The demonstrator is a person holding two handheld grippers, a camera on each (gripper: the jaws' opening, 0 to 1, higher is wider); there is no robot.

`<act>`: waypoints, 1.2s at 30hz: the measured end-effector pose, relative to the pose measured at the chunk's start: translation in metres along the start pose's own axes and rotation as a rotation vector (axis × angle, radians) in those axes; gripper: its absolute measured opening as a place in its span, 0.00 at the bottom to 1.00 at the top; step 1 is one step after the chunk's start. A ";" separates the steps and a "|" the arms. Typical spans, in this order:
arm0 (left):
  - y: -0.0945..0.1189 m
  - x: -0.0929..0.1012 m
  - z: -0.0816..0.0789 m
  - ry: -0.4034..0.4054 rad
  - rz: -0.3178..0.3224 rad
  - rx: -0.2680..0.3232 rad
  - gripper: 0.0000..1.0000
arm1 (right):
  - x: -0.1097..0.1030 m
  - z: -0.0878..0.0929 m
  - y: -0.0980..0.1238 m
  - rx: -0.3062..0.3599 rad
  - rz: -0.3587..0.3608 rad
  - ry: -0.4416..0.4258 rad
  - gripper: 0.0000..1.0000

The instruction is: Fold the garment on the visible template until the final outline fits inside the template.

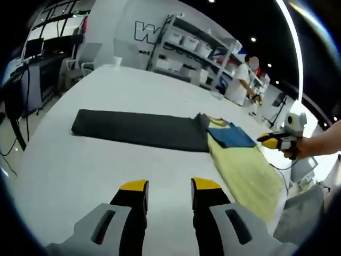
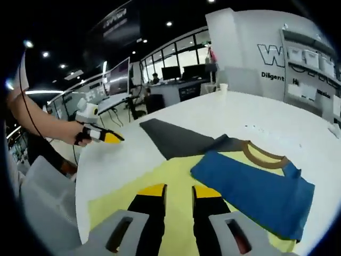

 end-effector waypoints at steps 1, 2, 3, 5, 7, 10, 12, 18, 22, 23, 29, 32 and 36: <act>-0.002 -0.006 -0.005 0.008 -0.008 0.005 0.30 | 0.000 0.001 0.003 0.004 0.004 -0.008 0.13; -0.004 -0.009 -0.008 0.013 -0.012 0.009 0.30 | 0.000 0.002 0.006 0.003 0.010 -0.010 0.13; -0.007 -0.016 -0.012 0.024 -0.019 0.013 0.30 | 0.000 0.005 0.011 0.000 0.020 -0.011 0.13; -0.010 -0.024 -0.020 0.034 -0.032 0.026 0.30 | 0.002 0.007 0.015 -0.001 0.037 -0.030 0.14; -0.013 -0.036 -0.029 0.072 -0.046 0.050 0.30 | 0.005 0.007 0.023 0.005 0.067 -0.044 0.14; -0.015 -0.049 -0.037 0.102 -0.076 0.068 0.30 | 0.008 0.007 0.029 0.010 0.091 -0.045 0.14; -0.016 -0.057 -0.041 0.127 -0.104 0.082 0.30 | 0.010 0.007 0.033 0.016 0.099 -0.050 0.14; -0.022 -0.080 -0.048 0.176 -0.166 0.096 0.29 | 0.016 0.009 0.036 0.030 0.093 -0.040 0.14; -0.019 -0.092 -0.054 0.173 -0.219 0.097 0.28 | 0.018 0.012 0.031 0.036 0.065 -0.026 0.14; -0.018 -0.097 -0.056 0.184 -0.225 0.100 0.28 | 0.018 0.013 0.030 0.034 0.057 -0.023 0.14; -0.012 -0.109 -0.054 0.164 -0.278 0.053 0.27 | 0.017 0.015 0.024 0.043 0.031 -0.024 0.14; -0.011 -0.114 -0.051 0.185 -0.292 0.052 0.26 | 0.017 0.015 0.023 0.041 0.020 -0.014 0.14; -0.011 -0.115 -0.049 0.227 -0.306 0.066 0.26 | 0.020 0.016 0.025 0.041 0.018 -0.011 0.14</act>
Point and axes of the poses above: the point that each gripper's makers call its tool centre point, and the gripper's own axes: y roughly backward along the fingers, x roughly to its right, z roughly out of its underside, the point moved 5 cm from there along y, roughly backward along the fingers, and after that the axes turned 6 degrees about z, right-handed, at the moved point
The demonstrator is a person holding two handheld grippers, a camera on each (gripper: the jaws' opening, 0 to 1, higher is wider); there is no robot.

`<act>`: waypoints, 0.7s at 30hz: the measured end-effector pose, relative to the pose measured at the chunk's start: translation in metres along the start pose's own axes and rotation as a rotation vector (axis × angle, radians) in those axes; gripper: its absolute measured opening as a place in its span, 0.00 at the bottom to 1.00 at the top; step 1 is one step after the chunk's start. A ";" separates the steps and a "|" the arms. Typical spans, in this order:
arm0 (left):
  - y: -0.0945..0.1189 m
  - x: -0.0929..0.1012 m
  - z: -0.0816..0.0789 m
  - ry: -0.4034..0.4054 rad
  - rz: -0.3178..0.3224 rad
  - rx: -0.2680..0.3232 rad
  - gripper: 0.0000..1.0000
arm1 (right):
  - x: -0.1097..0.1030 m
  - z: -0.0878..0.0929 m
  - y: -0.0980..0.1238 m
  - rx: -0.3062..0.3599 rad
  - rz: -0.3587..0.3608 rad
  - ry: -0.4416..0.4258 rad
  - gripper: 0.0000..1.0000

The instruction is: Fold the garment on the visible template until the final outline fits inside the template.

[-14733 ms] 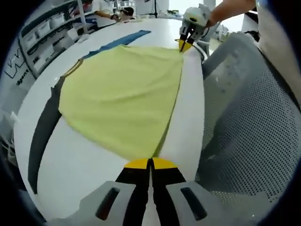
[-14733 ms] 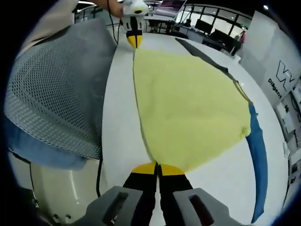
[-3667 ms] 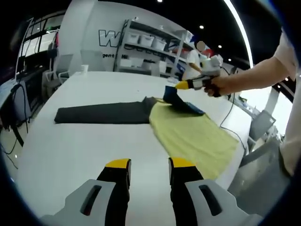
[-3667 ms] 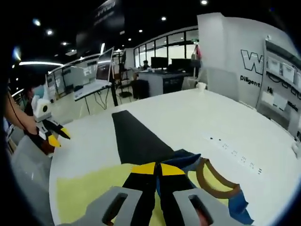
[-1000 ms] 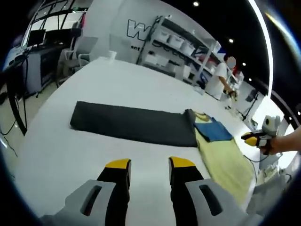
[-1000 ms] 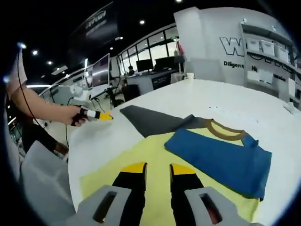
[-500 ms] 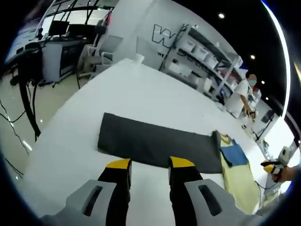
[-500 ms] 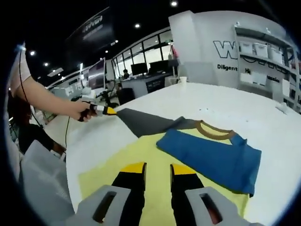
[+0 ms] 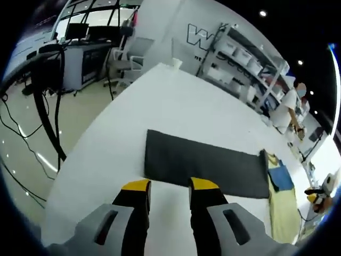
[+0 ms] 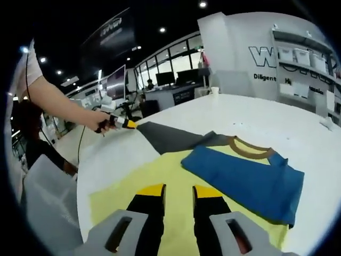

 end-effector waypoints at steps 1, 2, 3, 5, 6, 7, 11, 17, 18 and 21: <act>0.000 0.000 0.000 0.001 -0.001 -0.001 0.25 | 0.001 0.000 0.000 0.000 0.001 0.002 0.14; -0.001 0.000 0.000 -0.007 -0.005 -0.001 0.24 | 0.002 0.001 0.001 -0.001 0.004 0.000 0.14; -0.002 0.000 0.000 0.001 -0.009 0.002 0.22 | 0.002 0.001 0.001 -0.002 0.007 -0.001 0.14; -0.004 -0.002 -0.003 0.031 -0.013 0.020 0.20 | 0.004 0.002 0.001 -0.003 0.010 -0.003 0.14; -0.005 -0.002 -0.004 0.034 -0.010 0.024 0.19 | 0.004 0.002 0.001 -0.005 0.010 -0.002 0.14; -0.005 -0.001 -0.004 0.037 -0.012 0.031 0.19 | 0.004 0.004 0.001 -0.009 0.011 -0.001 0.14; -0.003 -0.004 -0.005 0.066 -0.028 0.045 0.13 | 0.006 0.007 0.002 -0.019 0.014 -0.001 0.14; -0.002 -0.010 -0.004 0.087 -0.044 0.041 0.02 | 0.012 0.005 0.003 -0.020 0.024 -0.001 0.13; -0.003 -0.010 -0.005 0.092 -0.044 0.043 0.02 | 0.013 0.005 0.003 -0.020 0.028 0.002 0.13; -0.002 -0.006 -0.007 0.075 -0.044 0.043 0.01 | 0.016 0.003 0.005 -0.015 0.033 0.001 0.12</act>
Point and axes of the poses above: the point that each gripper's makers call its tool centre point, and the gripper's own axes: y roughly backward along the fingers, x roughly to its right, z roughly out of its underside, the point moved 5 cm from there along y, roughly backward along the fingers, and after that the axes turned 6 degrees about z, right-handed, at the moved point
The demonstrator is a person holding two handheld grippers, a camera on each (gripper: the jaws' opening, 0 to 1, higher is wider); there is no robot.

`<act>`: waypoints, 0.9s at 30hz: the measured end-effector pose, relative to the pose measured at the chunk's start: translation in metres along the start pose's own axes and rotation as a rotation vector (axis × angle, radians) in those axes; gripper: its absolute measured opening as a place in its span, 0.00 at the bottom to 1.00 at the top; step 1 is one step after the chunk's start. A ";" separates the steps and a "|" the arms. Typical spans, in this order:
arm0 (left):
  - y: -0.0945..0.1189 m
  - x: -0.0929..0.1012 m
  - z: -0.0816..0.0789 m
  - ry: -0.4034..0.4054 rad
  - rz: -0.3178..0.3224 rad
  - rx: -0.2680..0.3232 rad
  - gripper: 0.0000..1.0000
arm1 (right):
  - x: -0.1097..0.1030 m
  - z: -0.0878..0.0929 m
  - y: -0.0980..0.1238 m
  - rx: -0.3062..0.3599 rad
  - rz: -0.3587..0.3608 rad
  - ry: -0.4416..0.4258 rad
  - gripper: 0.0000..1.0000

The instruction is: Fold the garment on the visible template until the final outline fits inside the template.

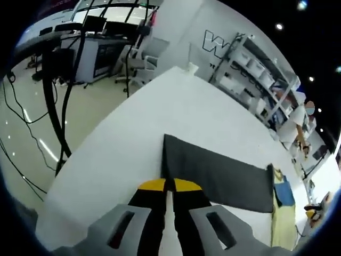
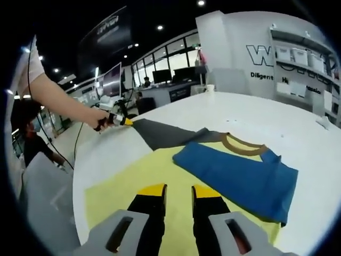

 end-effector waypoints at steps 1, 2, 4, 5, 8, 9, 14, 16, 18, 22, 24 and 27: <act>0.001 0.003 -0.002 0.000 0.007 0.007 0.01 | 0.001 0.000 0.001 0.003 0.003 -0.001 0.12; 0.003 0.007 -0.005 -0.004 0.018 0.017 0.01 | 0.002 0.000 0.002 0.005 0.005 -0.003 0.12; 0.006 0.017 -0.013 -0.020 0.043 0.051 0.01 | 0.003 0.001 0.004 0.008 0.007 -0.006 0.12; 0.008 0.022 -0.016 -0.021 0.054 0.054 0.01 | 0.004 0.002 0.005 0.010 0.009 -0.008 0.12; 0.012 0.037 -0.025 -0.041 0.091 0.078 0.01 | 0.006 0.006 0.009 0.015 0.015 -0.019 0.12; 0.014 0.044 -0.028 -0.046 0.104 0.081 0.01 | 0.006 0.007 0.010 0.016 0.016 -0.022 0.12; 0.017 0.075 -0.045 -0.081 0.169 0.104 0.01 | 0.008 0.013 0.016 0.025 0.019 -0.034 0.12; 0.018 0.090 -0.052 -0.106 0.198 0.111 0.01 | 0.008 0.015 0.019 0.029 0.022 -0.038 0.12; 0.017 0.106 -0.057 -0.118 0.226 0.113 0.01 | 0.009 0.015 0.021 0.036 0.023 -0.048 0.12; 0.015 0.140 -0.067 -0.150 0.290 0.126 0.01 | 0.011 0.018 0.022 0.045 0.026 -0.060 0.14; 0.013 0.155 -0.071 -0.167 0.316 0.124 0.01 | 0.013 0.021 0.023 0.047 0.028 -0.066 0.14; 0.007 0.185 -0.075 -0.198 0.369 0.119 0.01 | 0.015 0.024 0.023 0.049 0.030 -0.070 0.15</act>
Point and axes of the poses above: the point that each gripper's makers call its tool centre point, and the gripper's own axes: y roughly backward along the fingers, x roughly to its right, z roughly out of its underside, the point moved 5 cm from there along y, roughly backward along the fingers, and after that the axes turned 6 degrees about z, right-handed, at the moved point
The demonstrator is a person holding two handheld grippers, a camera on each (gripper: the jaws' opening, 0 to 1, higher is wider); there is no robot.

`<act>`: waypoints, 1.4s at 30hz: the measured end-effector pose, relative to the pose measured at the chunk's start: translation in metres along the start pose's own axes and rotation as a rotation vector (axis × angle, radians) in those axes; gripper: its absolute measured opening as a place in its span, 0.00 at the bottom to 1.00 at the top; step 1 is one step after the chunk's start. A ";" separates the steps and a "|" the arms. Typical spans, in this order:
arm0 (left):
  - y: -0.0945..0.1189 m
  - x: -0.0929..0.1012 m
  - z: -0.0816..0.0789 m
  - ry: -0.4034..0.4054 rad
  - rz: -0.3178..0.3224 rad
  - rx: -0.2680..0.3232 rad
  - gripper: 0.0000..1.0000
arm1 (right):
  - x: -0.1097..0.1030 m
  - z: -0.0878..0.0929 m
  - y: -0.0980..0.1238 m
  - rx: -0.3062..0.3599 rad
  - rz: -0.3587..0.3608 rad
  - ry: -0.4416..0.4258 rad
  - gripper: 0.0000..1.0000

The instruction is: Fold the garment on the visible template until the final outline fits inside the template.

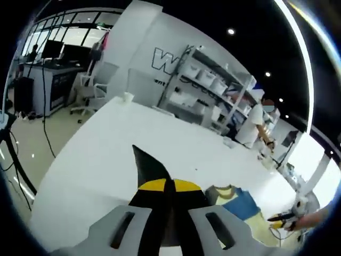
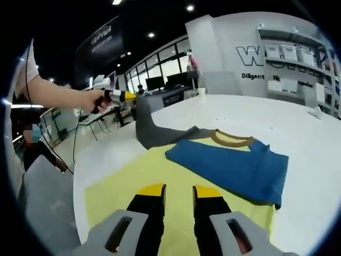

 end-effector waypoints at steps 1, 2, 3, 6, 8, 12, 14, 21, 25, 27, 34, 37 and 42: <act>-0.004 0.006 -0.002 -0.003 0.014 0.000 0.01 | 0.000 0.001 0.000 0.000 0.001 0.000 0.15; -0.011 0.015 -0.003 -0.012 0.036 -0.004 0.01 | 0.001 0.001 0.001 0.003 0.001 -0.001 0.15; -0.016 0.021 -0.004 -0.020 0.052 -0.010 0.01 | 0.002 0.002 0.001 0.005 0.001 -0.006 0.15; -0.030 0.043 -0.004 -0.039 0.100 -0.027 0.01 | 0.003 0.005 0.000 0.007 0.000 -0.010 0.16; -0.040 0.058 -0.001 -0.054 0.134 -0.043 0.01 | 0.003 0.008 0.000 0.006 -0.002 -0.014 0.16; -0.059 0.081 0.008 -0.073 0.195 -0.081 0.01 | 0.005 0.014 0.000 0.007 0.001 -0.029 0.17; -0.066 0.093 0.015 -0.085 0.219 -0.104 0.01 | 0.007 0.016 0.000 0.009 0.002 -0.036 0.17; -0.085 0.127 0.038 -0.092 0.287 -0.159 0.01 | 0.009 0.023 0.001 0.011 0.006 -0.045 0.17; -0.097 0.150 0.049 -0.098 0.338 -0.190 0.01 | 0.010 0.026 0.002 0.010 0.007 -0.050 0.17; -0.102 0.162 0.053 -0.101 0.369 -0.207 0.01 | 0.011 0.028 0.003 0.012 0.009 -0.052 0.17; -0.124 0.202 0.068 -0.122 0.459 -0.257 0.01 | 0.014 0.035 0.006 0.010 0.013 -0.059 0.18; -0.132 0.218 0.074 -0.129 0.491 -0.277 0.01 | 0.015 0.037 0.007 0.011 0.018 -0.064 0.18; -0.143 0.242 0.079 -0.125 0.546 -0.296 0.01 | 0.019 0.039 0.009 0.012 0.023 -0.067 0.18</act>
Point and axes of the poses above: the point that each gripper's makers call its tool centre point, and the gripper's own axes: y roughly backward along the fingers, x roughly to its right, z roughly out of its underside, the point moved 5 cm from there along y, roughly backward along the fingers, and after that the axes turned 6 degrees about z, right-handed, at the moved point
